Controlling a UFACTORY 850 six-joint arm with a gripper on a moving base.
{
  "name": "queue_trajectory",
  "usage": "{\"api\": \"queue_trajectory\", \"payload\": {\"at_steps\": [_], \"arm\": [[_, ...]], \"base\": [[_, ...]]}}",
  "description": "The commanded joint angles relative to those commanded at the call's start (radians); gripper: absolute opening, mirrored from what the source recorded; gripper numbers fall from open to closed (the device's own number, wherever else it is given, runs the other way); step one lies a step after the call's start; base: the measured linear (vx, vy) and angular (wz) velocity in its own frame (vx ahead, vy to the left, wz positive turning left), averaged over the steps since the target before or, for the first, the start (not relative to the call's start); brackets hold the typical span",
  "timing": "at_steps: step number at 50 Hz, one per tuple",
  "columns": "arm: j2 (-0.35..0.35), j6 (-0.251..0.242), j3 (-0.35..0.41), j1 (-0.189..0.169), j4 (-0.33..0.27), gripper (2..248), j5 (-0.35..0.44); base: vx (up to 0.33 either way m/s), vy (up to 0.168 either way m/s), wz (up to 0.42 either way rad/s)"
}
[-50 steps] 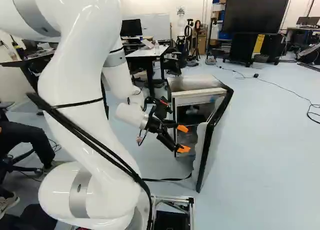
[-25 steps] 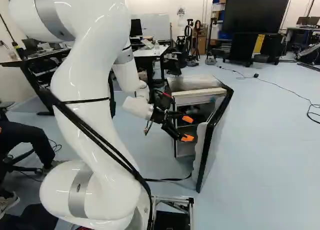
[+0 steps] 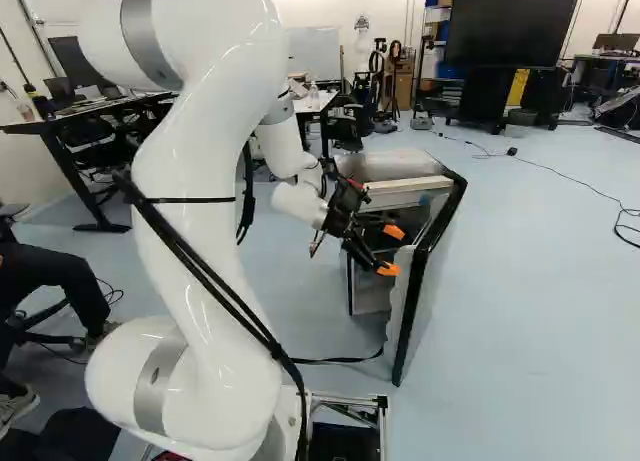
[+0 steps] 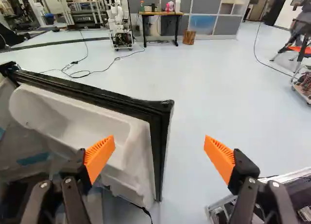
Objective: Open the fridge door
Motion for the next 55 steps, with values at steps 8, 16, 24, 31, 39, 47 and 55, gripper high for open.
{"api": "queue_trajectory", "payload": {"at_steps": [8, 16, 24, 31, 39, 47, 55], "arm": [[-0.018, 0.000, -0.034, -0.040, 0.000, 247, 0.000], [-0.036, 0.000, -0.068, -0.078, 0.000, 247, 0.000], [-0.055, 0.000, -0.103, -0.115, 0.000, 247, 0.000], [-0.071, 0.000, -0.134, -0.147, 0.000, 247, 0.000], [-0.091, 0.000, -0.171, -0.181, 0.000, 247, 0.000], [-0.111, 0.000, -0.208, -0.214, 0.000, 247, 0.000], [-0.132, 0.000, -0.246, -0.246, 0.000, 247, 0.000]], "base": [[0.000, 0.000, 0.000], [0.000, 0.000, 0.000], [0.000, 0.000, 0.000], [0.000, 0.000, 0.000], [0.000, 0.000, 0.000], [0.000, 0.000, 0.000], [0.000, 0.000, 0.000]]}}
